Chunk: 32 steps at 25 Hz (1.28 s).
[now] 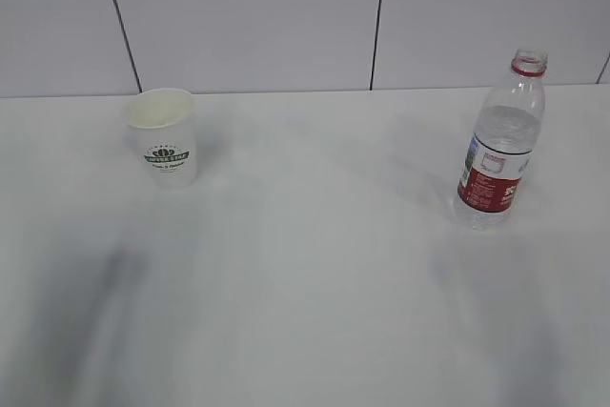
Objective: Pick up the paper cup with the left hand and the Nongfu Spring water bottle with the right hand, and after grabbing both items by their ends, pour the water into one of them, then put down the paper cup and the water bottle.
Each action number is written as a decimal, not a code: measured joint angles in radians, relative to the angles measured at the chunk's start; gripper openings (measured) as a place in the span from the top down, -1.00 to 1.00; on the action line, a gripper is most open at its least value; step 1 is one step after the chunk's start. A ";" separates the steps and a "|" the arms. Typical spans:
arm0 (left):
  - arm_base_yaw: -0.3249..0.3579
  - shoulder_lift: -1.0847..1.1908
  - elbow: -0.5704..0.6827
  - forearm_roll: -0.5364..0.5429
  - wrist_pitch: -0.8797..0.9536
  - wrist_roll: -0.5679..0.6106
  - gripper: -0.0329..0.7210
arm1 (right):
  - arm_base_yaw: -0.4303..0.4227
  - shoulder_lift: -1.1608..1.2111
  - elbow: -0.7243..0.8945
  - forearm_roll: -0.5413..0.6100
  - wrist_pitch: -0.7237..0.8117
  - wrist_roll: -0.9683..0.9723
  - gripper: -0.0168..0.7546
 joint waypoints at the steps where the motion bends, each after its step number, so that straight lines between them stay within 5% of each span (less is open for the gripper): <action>1: 0.000 0.023 0.000 0.000 -0.018 0.000 -0.55 | 0.000 0.013 0.000 0.000 -0.021 0.000 -0.56; 23: 0.000 0.317 0.000 -0.005 -0.297 0.000 -0.55 | 0.000 0.320 0.000 0.000 -0.351 0.000 -0.56; 32: 0.000 0.421 0.036 -0.008 -0.339 0.000 -0.55 | 0.000 0.376 0.051 -0.132 -0.458 0.000 -0.56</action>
